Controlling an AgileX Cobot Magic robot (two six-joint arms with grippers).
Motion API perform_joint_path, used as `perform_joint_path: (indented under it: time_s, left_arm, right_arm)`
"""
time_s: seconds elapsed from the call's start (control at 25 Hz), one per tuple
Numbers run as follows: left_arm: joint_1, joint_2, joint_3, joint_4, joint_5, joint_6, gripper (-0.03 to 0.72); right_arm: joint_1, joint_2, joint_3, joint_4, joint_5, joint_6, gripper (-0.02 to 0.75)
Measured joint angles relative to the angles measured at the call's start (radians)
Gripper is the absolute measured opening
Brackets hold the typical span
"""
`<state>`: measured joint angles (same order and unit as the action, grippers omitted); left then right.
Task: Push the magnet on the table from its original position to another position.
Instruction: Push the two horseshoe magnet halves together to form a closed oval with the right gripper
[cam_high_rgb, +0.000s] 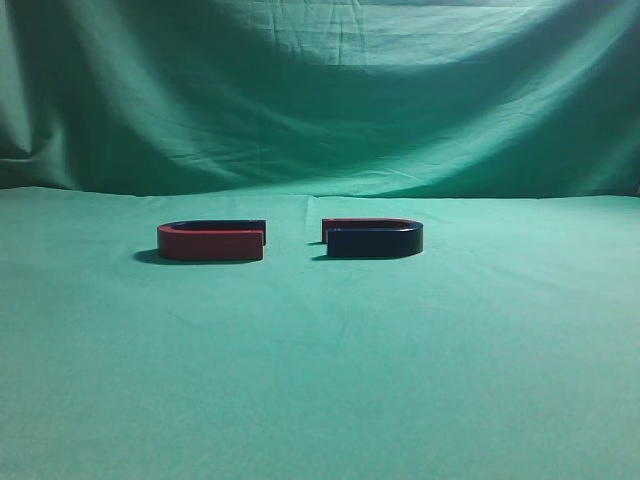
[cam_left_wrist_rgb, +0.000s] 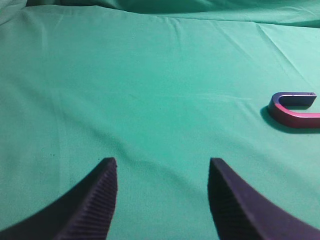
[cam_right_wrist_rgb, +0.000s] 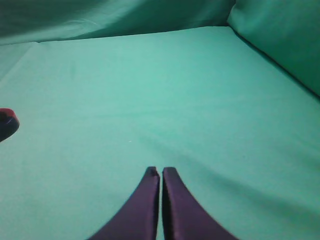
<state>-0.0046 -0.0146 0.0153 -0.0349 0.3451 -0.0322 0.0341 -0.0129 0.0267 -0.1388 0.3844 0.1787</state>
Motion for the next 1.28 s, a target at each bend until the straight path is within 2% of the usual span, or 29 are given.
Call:
perform_joint_path:
  time_s: [1.04, 1.16, 1.28]
  left_arm:
    - [0.000, 0.000, 0.000, 0.000, 0.000, 0.000, 0.372]
    - [0.000, 0.000, 0.000, 0.000, 0.000, 0.000, 0.372]
    - [0.000, 0.000, 0.000, 0.000, 0.000, 0.000, 0.372]
  right_arm:
    - [0.000, 0.000, 0.000, 0.000, 0.000, 0.000, 0.000]
    - [0.000, 0.000, 0.002, 0.000, -0.055, 0.000, 0.000]
    - [0.000, 0.000, 0.002, -0.002, -0.196, 0.000, 0.000]
